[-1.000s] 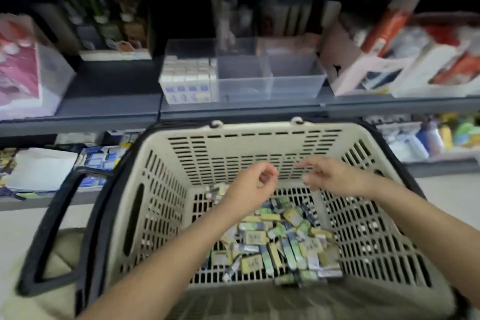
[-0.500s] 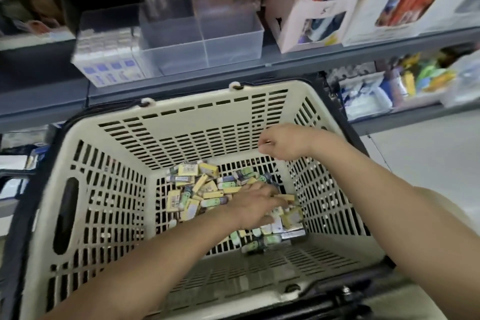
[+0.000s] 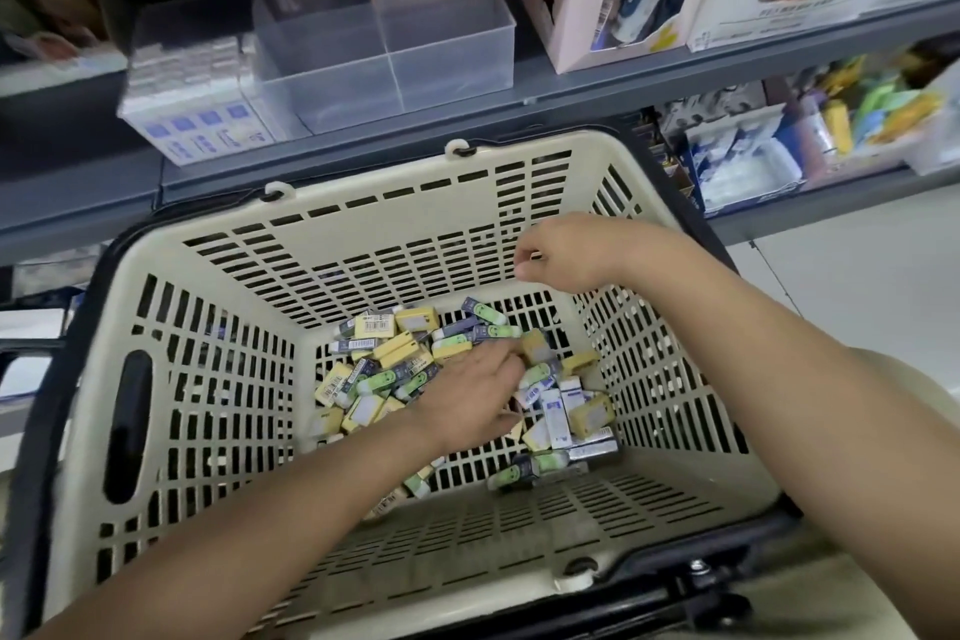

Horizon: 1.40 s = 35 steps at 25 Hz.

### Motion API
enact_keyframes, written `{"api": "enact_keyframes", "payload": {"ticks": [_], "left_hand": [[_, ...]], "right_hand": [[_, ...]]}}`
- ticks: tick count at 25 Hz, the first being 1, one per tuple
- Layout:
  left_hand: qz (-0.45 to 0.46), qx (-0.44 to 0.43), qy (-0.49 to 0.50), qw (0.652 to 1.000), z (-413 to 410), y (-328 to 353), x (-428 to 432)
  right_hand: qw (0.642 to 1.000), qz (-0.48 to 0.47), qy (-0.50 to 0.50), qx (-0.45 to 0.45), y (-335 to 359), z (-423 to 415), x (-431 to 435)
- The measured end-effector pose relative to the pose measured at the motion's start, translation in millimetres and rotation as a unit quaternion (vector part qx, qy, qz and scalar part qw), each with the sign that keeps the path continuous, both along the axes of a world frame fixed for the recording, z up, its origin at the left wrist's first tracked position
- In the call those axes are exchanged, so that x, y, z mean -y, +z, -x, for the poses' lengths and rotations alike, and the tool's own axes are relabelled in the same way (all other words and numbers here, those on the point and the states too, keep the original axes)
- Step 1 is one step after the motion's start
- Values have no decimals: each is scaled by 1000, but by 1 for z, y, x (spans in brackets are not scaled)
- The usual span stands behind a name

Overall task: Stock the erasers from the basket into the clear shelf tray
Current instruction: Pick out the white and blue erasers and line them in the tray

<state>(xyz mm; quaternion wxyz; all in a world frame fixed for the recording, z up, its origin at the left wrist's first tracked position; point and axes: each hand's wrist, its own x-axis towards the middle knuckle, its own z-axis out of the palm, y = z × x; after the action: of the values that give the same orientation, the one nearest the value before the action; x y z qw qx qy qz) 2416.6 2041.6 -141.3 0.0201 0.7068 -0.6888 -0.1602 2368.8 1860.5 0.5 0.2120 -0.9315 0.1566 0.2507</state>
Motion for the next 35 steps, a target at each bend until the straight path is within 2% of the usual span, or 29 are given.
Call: {"api": "enact_keyframes", "payload": {"ticks": [2,4,6,11,14,17,19,22,24,28,30,33,35], "left_hand": [[54,-12,-78,995,9,-2,13],[-6,-23,-135,991,21,-6,24],[-85,-11,-143,986,28,-11,34],[-150,-28,-60,986,22,-15,45],[-168,-68,-8,983,22,-14,36],[-149,-48,-7,988,-1,-13,18],[-168,-31,-8,985,-15,-10,-3],[-222,-48,29,973,-16,-12,-27],[-213,-96,94,968,-10,-9,-22],[-274,-197,215,916,-23,-3,-3],[-281,-218,225,907,-28,-1,-6],[-290,-117,120,942,-16,-4,-20],[-296,-52,68,952,-5,-10,-25]], "right_hand": [[1000,-3,-5,3,-1,1,1],[1000,-7,-9,2,0,2,3],[1000,-12,-13,2,0,2,3],[1000,-14,-17,1,-3,1,5],[1000,-18,-19,-1,-2,2,6],[1000,-17,-17,1,-3,2,7],[1000,-13,-11,5,-3,2,7],[1000,-16,-12,5,-2,2,5],[1000,-14,-12,5,-2,2,4],[1000,3,-3,-8,-2,4,4],[1000,7,0,-12,-4,5,4],[1000,9,0,-18,-5,4,3],[1000,10,-2,-18,-5,4,3]]}}
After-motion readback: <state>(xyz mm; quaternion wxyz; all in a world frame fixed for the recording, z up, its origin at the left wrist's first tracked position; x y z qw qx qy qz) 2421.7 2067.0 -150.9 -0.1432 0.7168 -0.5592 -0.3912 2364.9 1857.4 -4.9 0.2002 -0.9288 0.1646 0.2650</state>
